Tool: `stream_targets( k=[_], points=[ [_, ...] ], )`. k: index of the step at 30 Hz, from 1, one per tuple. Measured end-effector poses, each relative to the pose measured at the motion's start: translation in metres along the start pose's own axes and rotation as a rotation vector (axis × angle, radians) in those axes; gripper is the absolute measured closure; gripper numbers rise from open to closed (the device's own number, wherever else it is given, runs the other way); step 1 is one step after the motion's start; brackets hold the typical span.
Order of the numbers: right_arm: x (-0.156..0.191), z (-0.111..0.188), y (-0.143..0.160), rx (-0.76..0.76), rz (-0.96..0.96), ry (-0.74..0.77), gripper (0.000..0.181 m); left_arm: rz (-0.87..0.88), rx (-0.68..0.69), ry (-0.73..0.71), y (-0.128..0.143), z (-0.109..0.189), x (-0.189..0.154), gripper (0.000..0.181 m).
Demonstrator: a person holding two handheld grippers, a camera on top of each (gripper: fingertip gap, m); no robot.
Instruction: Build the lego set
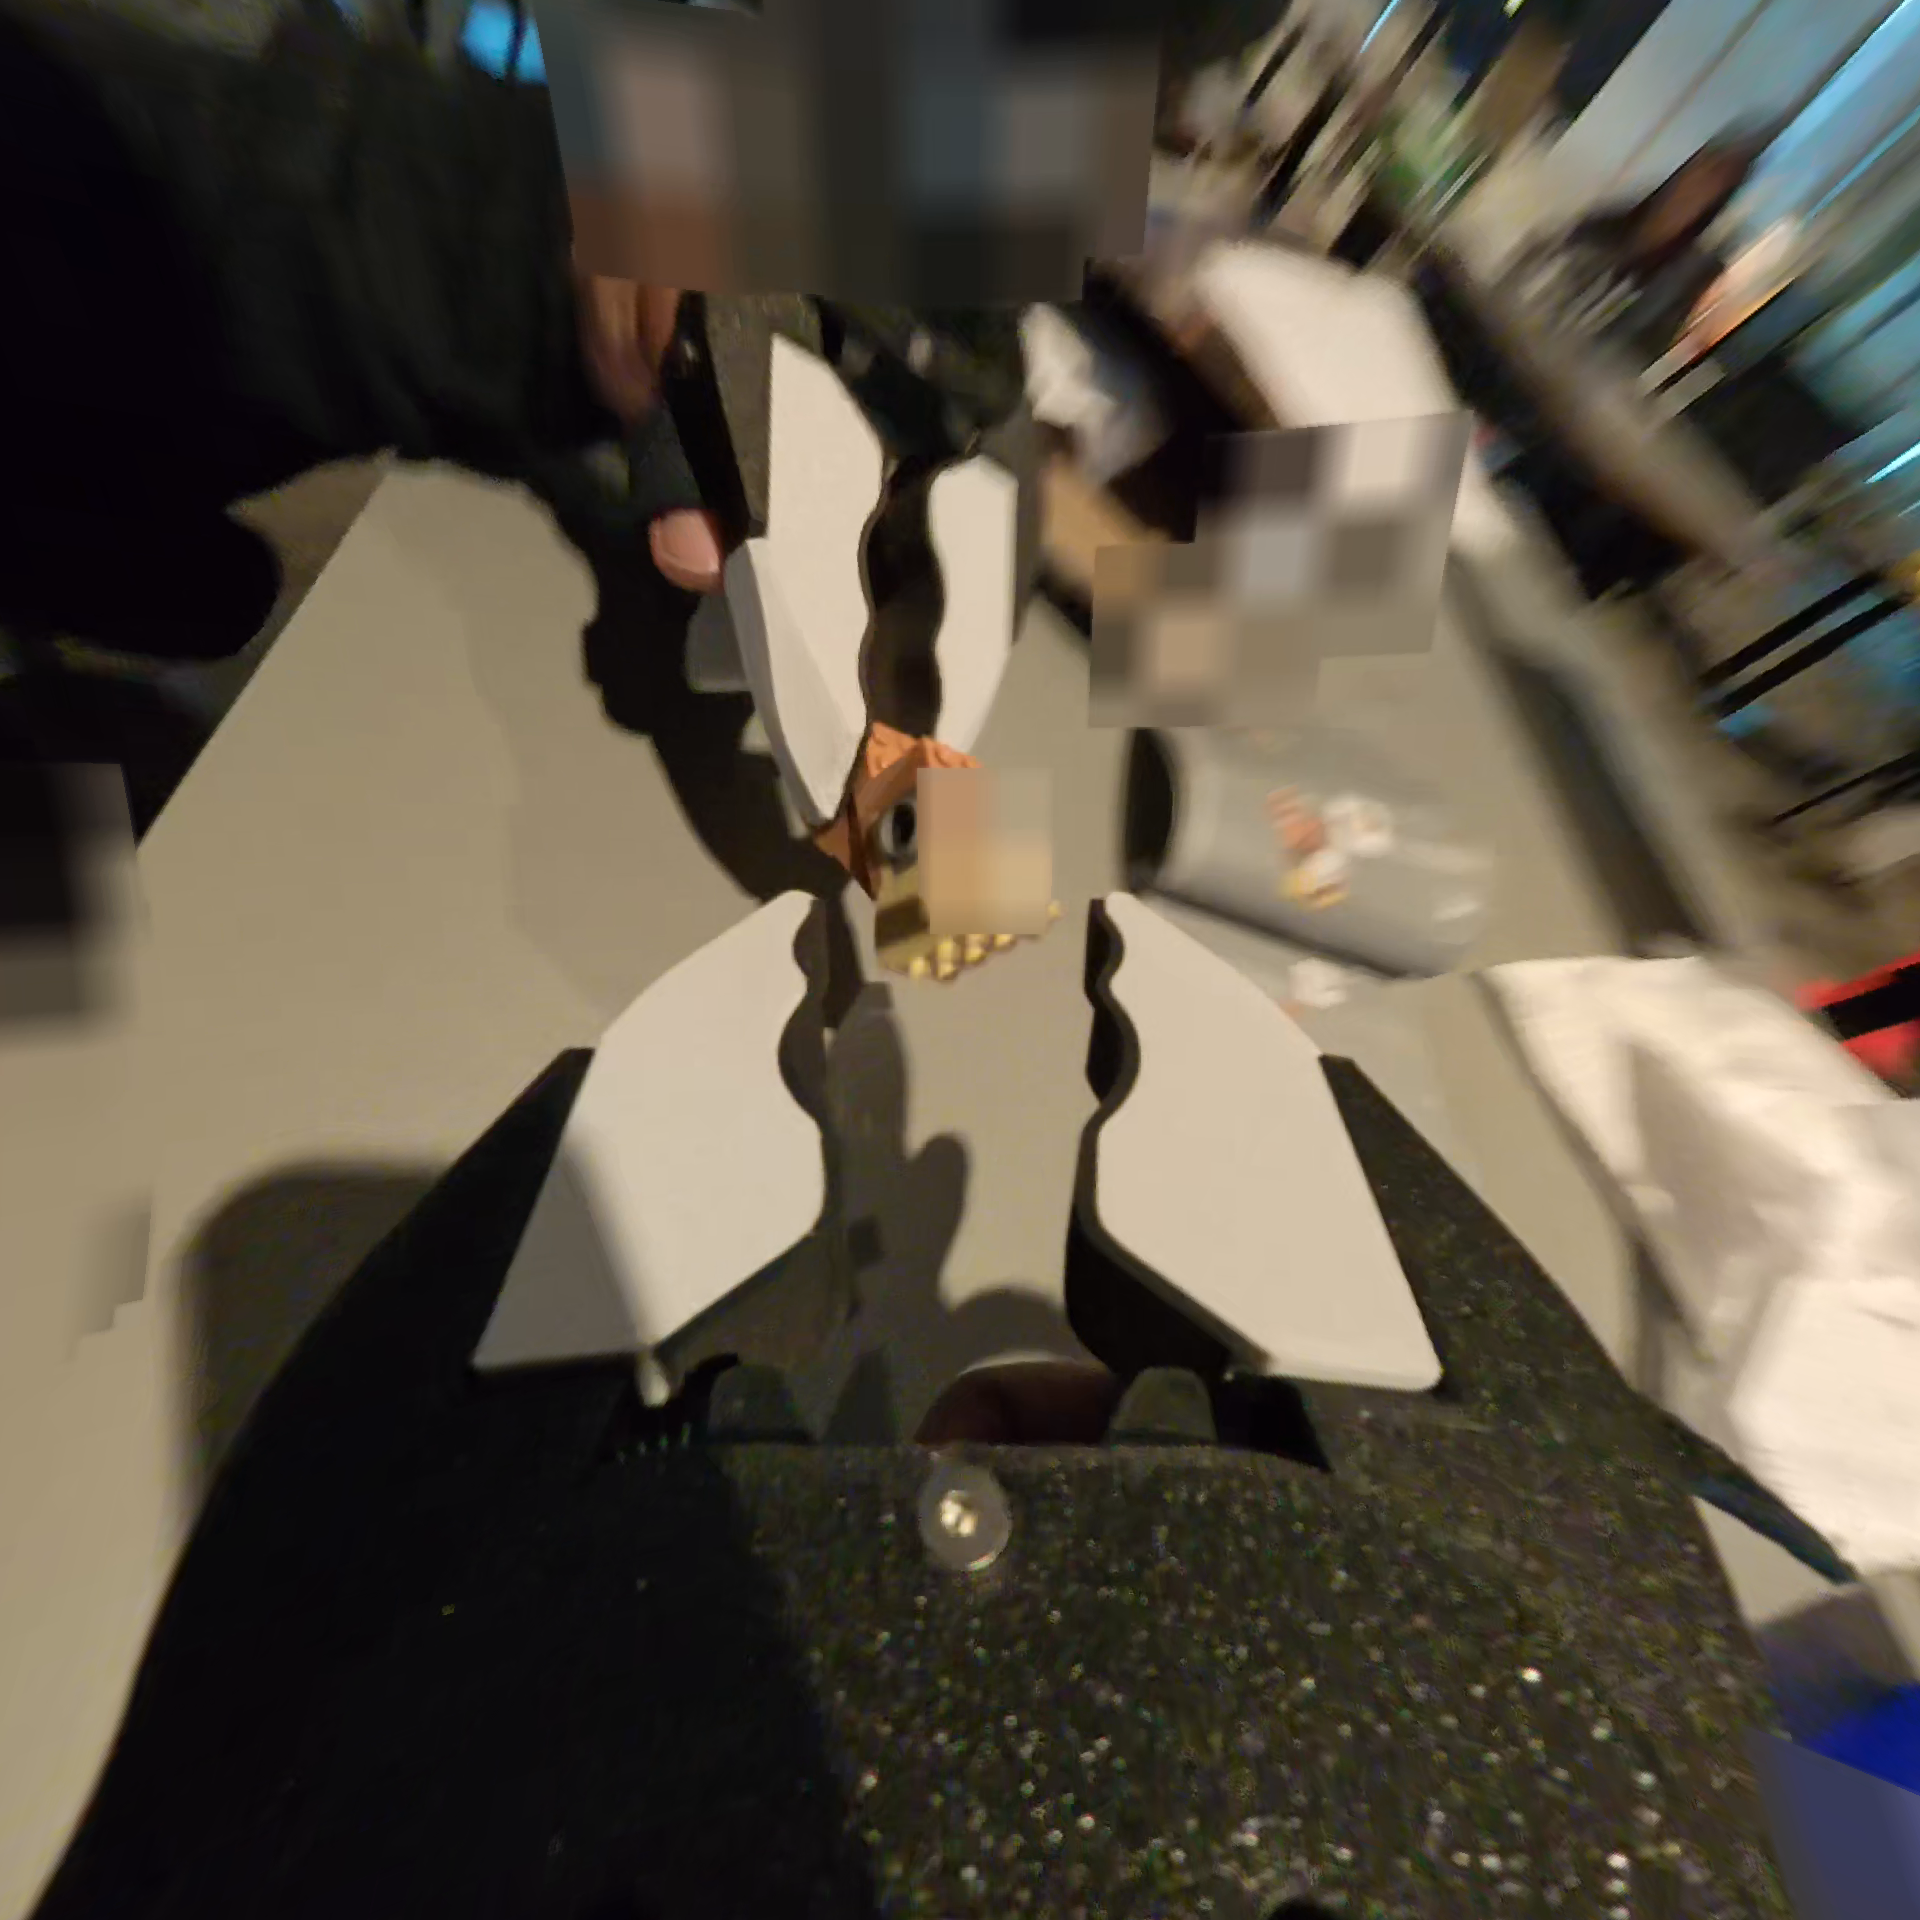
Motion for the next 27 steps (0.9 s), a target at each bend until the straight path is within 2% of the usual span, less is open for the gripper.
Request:
stream_targets(
  k=[5,11,15,20,27],
  points=[
    [-0.008,0.021,-0.008,-0.157,0.081,0.122,0.127,0.190,-0.196,0.158,-0.014,0.009,0.000,0.164],
    [-0.008,0.017,-0.010,-0.171,0.105,0.136,0.117,0.322,-0.360,0.340,-0.028,0.012,-0.005,0.164],
    [-0.011,0.015,-0.010,-0.170,0.104,0.196,0.118,0.360,-0.390,0.353,-0.032,0.008,-0.005,0.164],
    [-0.016,0.016,-0.007,-0.200,-0.003,0.229,0.119,0.370,-0.392,0.336,-0.032,0.006,-0.003,0.164],
    [-0.009,0.024,0.005,-0.280,0.038,0.271,0.120,0.388,-0.421,0.296,-0.033,0.009,0.002,0.164]
  ],
)
Point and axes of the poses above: each gripper's, where its closed fingertips meet, z back along the fingers, y out of its underside, x = y × z across the jaws, the point moved 5 cm from there along z, back along the fingers, and after that the axes turned 4 degrees about x, right-handed, at the moved point
